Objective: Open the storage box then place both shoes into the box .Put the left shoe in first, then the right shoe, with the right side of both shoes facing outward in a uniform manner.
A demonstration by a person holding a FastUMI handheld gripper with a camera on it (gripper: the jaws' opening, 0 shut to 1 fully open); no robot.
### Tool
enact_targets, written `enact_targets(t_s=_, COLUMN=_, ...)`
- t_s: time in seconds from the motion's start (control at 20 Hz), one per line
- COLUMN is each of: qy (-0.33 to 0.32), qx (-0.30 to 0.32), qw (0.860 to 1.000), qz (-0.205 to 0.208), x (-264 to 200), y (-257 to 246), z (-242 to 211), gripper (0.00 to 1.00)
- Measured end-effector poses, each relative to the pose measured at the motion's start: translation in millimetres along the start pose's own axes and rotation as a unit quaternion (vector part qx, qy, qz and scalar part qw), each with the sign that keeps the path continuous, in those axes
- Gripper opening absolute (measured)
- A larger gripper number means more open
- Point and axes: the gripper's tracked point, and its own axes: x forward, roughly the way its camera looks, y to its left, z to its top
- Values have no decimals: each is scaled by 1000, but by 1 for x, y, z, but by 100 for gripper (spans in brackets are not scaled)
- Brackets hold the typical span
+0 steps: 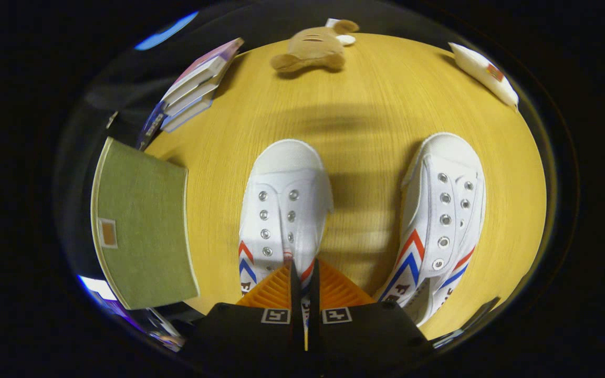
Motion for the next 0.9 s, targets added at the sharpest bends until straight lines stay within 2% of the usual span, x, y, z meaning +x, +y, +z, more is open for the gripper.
enact_targets(t_s=0.05, qy=-2, qx=14, qw=1000, qz=1, x=-1, y=-1, z=1, gripper=5)
enact_targets(t_s=0.35, qy=-25, qx=9, qw=1000, qz=9, x=-26, y=8, z=-5, gripper=5)
enact_targets(t_s=0.6, qy=-42, qx=16, qw=999, qz=28, x=-67, y=35, z=-3, gripper=5)
enact_targets(t_s=0.75, qy=-52, qx=5, qw=998, qz=36, x=-95, y=65, z=6, gripper=5)
enact_targets(t_s=0.9, qy=-62, qx=4, qw=996, qz=70, x=-121, y=115, z=17, gripper=5)
